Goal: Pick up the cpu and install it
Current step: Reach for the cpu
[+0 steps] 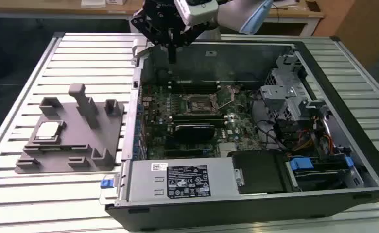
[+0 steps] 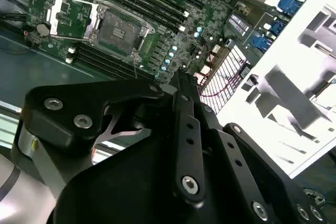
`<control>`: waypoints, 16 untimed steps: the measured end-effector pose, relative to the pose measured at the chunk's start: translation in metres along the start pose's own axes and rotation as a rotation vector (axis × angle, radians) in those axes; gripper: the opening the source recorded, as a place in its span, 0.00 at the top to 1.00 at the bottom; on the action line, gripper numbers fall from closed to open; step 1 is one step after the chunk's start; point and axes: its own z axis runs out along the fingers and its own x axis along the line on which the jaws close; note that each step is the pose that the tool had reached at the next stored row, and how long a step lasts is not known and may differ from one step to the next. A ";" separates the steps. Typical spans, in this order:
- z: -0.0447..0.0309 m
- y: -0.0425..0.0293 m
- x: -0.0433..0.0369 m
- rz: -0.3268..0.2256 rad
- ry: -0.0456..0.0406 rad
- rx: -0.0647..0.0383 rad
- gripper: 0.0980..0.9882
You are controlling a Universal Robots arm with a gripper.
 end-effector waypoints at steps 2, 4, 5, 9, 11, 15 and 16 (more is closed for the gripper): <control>0.0000 0.0000 0.0000 0.000 0.0000 0.000 0.99; 0.0000 0.0000 0.0000 0.000 0.0000 0.000 0.99; 0.0000 0.0000 0.0000 0.000 0.0000 0.000 0.99; 0.0000 0.0000 0.0000 0.000 -0.0001 0.000 0.99; -0.0001 0.0000 0.0008 0.000 0.0000 0.000 0.99; -0.0002 -0.0003 0.0044 0.000 0.0000 0.000 0.99; -0.0002 -0.0004 0.0054 0.001 -0.0001 0.000 0.99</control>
